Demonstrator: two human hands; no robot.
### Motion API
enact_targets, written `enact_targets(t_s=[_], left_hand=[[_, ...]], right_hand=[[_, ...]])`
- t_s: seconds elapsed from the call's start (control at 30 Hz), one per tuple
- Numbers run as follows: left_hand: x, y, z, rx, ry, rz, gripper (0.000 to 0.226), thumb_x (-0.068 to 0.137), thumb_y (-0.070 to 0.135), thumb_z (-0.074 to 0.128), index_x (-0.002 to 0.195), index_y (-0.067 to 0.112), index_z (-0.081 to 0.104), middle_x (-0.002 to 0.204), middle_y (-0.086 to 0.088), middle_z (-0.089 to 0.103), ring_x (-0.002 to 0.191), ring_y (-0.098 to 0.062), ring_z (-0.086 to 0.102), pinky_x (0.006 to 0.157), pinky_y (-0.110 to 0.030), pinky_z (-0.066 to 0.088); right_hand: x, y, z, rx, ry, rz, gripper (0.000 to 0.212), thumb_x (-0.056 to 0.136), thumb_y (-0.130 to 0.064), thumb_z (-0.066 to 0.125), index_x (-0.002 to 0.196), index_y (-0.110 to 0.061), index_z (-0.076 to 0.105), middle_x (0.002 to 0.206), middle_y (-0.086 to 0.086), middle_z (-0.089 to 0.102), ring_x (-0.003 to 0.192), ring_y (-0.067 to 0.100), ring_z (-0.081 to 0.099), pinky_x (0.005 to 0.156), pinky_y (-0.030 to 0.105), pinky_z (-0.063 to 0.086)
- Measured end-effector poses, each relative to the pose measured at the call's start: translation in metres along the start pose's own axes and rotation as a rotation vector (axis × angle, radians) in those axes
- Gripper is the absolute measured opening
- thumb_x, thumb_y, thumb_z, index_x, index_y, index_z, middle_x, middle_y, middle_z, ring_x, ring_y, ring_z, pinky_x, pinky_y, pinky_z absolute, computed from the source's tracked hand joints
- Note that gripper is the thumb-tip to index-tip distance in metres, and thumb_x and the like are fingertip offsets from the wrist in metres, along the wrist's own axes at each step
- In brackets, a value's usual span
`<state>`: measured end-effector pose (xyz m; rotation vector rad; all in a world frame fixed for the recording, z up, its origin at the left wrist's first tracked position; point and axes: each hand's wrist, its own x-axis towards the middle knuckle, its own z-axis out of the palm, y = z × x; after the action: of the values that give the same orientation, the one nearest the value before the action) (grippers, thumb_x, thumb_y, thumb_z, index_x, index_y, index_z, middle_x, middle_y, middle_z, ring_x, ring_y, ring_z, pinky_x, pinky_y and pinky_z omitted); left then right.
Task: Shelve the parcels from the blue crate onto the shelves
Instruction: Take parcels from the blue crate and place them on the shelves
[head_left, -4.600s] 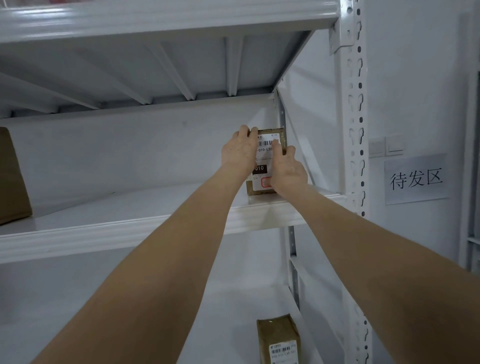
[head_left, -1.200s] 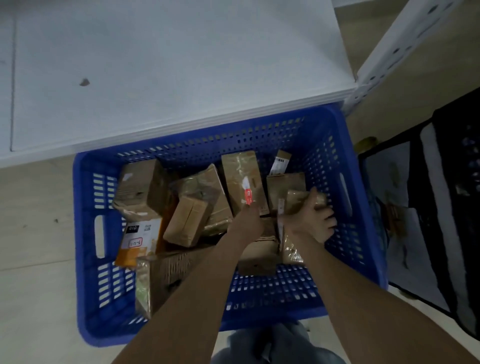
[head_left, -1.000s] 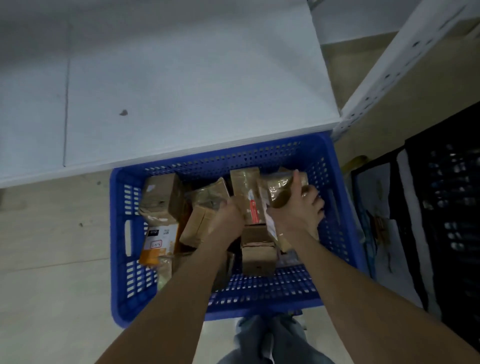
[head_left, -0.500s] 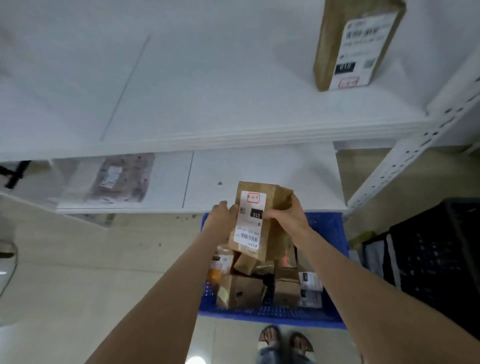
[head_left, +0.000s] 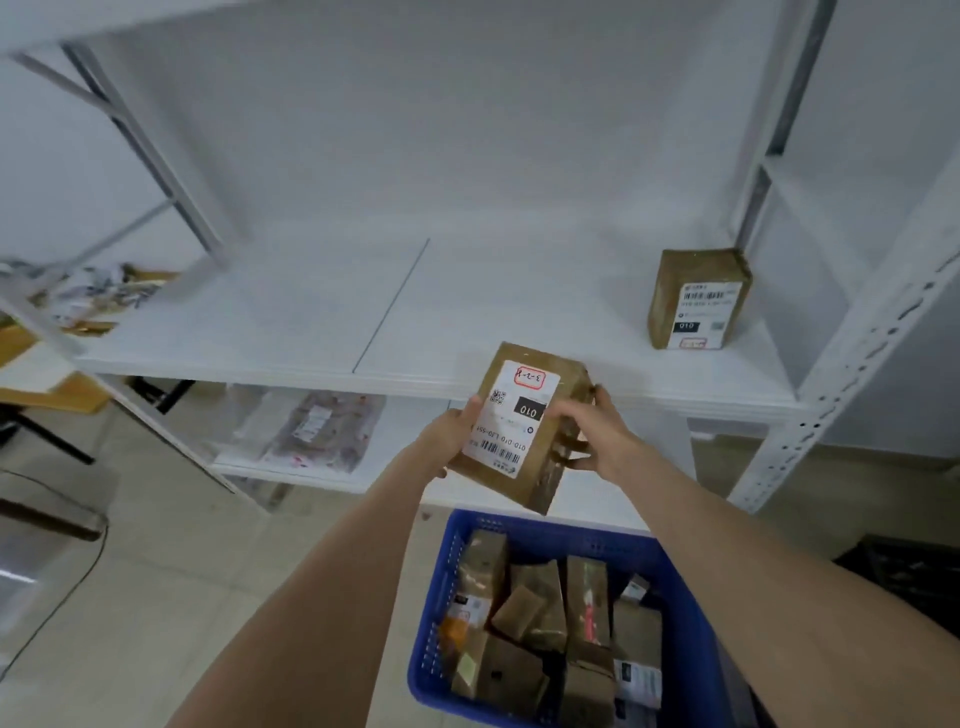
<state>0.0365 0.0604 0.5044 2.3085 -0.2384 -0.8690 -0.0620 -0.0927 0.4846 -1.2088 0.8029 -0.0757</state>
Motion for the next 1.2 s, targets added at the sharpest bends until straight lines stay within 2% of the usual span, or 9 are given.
enact_targets(t_s=[0.13, 0.27, 0.37, 0.47, 0.63, 0.83, 0.93, 1.03, 1.2], left_hand=[[-0.015, 0.009, -0.014, -0.352, 0.051, -0.022, 0.081, 0.086, 0.066, 0.046, 0.146, 0.015, 0.026, 0.147, -0.011, 0.039, 0.131, -0.038, 0.04, 0.1, -0.06, 0.039], [-0.023, 0.026, -0.016, -0.631, -0.072, -0.025, 0.082, 0.077, 0.059, 0.066, 0.14, 0.016, 0.036, 0.142, -0.011, 0.045, 0.128, -0.041, 0.043, 0.1, -0.063, 0.039], [-0.025, 0.034, -0.021, -0.676, -0.063, -0.006, 0.076, 0.071, 0.054, 0.075, 0.132, 0.02, 0.045, 0.127, -0.01, 0.056, 0.114, -0.036, 0.055, 0.092, -0.058, 0.048], [-0.022, 0.038, -0.042, -0.687, -0.042, 0.041, 0.062, 0.075, 0.045, 0.075, 0.127, 0.022, 0.05, 0.118, -0.007, 0.059, 0.106, -0.031, 0.058, 0.09, -0.051, 0.051], [-0.022, 0.05, -0.084, -0.528, -0.104, 0.07, 0.043, 0.073, 0.043, 0.077, 0.108, 0.023, 0.063, 0.104, -0.003, 0.066, 0.098, -0.021, 0.063, 0.085, -0.041, 0.055], [-0.017, 0.07, -0.085, -0.619, 0.008, 0.072, 0.049, 0.076, 0.042, 0.074, 0.115, 0.018, 0.058, 0.115, -0.005, 0.063, 0.1, -0.021, 0.06, 0.088, -0.039, 0.052], [-0.012, 0.075, -0.068, -0.717, 0.132, 0.047, 0.08, 0.076, 0.048, 0.073, 0.139, 0.014, 0.037, 0.138, -0.008, 0.045, 0.125, -0.03, 0.045, 0.103, -0.05, 0.039], [-0.017, 0.078, -0.045, -0.735, -0.018, 0.04, 0.08, 0.075, 0.051, 0.072, 0.14, 0.019, 0.037, 0.14, -0.008, 0.045, 0.129, -0.034, 0.043, 0.103, -0.058, 0.038], [-0.02, 0.085, -0.04, -0.768, -0.025, 0.12, 0.066, 0.074, 0.045, 0.076, 0.13, 0.027, 0.045, 0.119, -0.003, 0.061, 0.108, -0.028, 0.058, 0.089, -0.056, 0.049]], right_hand=[[-0.012, -0.021, 0.004, 0.141, 0.049, -0.074, 0.075, 0.076, -0.016, 0.075, 0.133, -0.027, 0.027, 0.122, 0.009, 0.054, 0.109, 0.033, 0.056, 0.092, 0.057, 0.05], [-0.021, -0.031, 0.02, 0.348, 0.069, -0.084, 0.078, 0.077, -0.018, 0.077, 0.135, -0.025, 0.026, 0.127, 0.008, 0.051, 0.113, 0.032, 0.056, 0.08, 0.044, 0.057], [-0.023, -0.036, 0.023, 0.385, 0.036, -0.067, 0.085, 0.078, -0.023, 0.079, 0.142, -0.024, 0.022, 0.136, 0.01, 0.047, 0.119, 0.034, 0.053, 0.09, 0.047, 0.054], [-0.023, -0.047, 0.01, 0.251, 0.015, -0.011, 0.089, 0.078, -0.054, 0.071, 0.147, -0.024, 0.023, 0.149, 0.011, 0.034, 0.132, 0.04, 0.039, 0.108, 0.054, 0.036], [-0.019, -0.071, -0.009, 0.155, 0.084, -0.022, 0.084, 0.068, -0.074, 0.065, 0.133, -0.025, 0.044, 0.139, 0.007, 0.041, 0.127, 0.036, 0.042, 0.104, 0.053, 0.038], [-0.018, -0.069, -0.008, 0.257, -0.054, 0.011, 0.039, 0.076, -0.05, 0.073, 0.102, -0.023, 0.064, 0.112, 0.01, 0.065, 0.104, 0.029, 0.061, 0.091, 0.049, 0.05], [-0.019, -0.062, 0.008, 0.398, 0.003, 0.019, 0.057, 0.061, -0.047, 0.08, 0.109, -0.024, 0.061, 0.108, 0.007, 0.062, 0.093, 0.026, 0.058, 0.076, 0.046, 0.054], [-0.02, -0.055, 0.021, 0.508, 0.016, 0.001, 0.075, 0.055, -0.043, 0.084, 0.121, -0.02, 0.057, 0.112, 0.01, 0.064, 0.097, 0.03, 0.062, 0.066, 0.045, 0.056], [-0.02, -0.058, 0.016, 0.394, -0.008, -0.021, 0.059, 0.076, -0.043, 0.076, 0.124, -0.018, 0.051, 0.126, 0.008, 0.058, 0.116, 0.034, 0.054, 0.098, 0.049, 0.046]])
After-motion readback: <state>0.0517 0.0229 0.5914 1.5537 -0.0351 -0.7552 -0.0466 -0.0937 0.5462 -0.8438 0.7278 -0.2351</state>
